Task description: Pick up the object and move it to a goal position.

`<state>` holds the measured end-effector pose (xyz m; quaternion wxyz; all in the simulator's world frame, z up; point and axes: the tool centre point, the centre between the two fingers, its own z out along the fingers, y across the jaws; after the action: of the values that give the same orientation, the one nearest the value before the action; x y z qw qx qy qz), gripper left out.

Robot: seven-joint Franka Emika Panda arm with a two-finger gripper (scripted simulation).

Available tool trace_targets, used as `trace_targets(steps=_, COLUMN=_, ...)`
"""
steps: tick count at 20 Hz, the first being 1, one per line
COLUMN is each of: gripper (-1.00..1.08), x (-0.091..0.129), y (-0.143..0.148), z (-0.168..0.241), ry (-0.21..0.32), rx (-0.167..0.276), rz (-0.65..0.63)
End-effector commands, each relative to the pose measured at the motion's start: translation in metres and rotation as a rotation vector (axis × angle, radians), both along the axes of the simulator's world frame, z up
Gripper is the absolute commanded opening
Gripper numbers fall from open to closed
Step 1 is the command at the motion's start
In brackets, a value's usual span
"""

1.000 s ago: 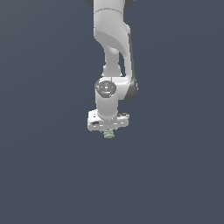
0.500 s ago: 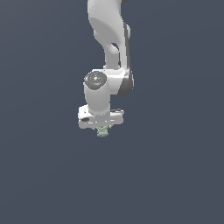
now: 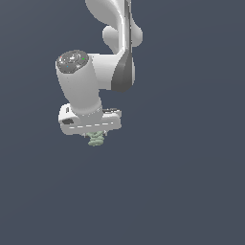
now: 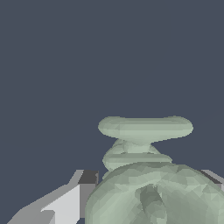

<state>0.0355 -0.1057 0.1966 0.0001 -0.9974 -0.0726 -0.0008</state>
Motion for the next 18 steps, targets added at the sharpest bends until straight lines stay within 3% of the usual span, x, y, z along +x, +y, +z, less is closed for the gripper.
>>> trace_targets(steps=1, gripper=-1.0, x=0.007, y=-0.015, z=0.023, ry=0.0, rx=0.0, rz=0.0)
trace_targets(steps=9, gripper=-1.0, x=0.027, y=-0.053, z=0.08, ry=0.001, rx=0.0, rz=0.001)
trace_targets(steps=18, gripper=-1.0, x=0.04, y=-0.075, z=0.112, ry=0.001, rx=0.0, rz=0.001)
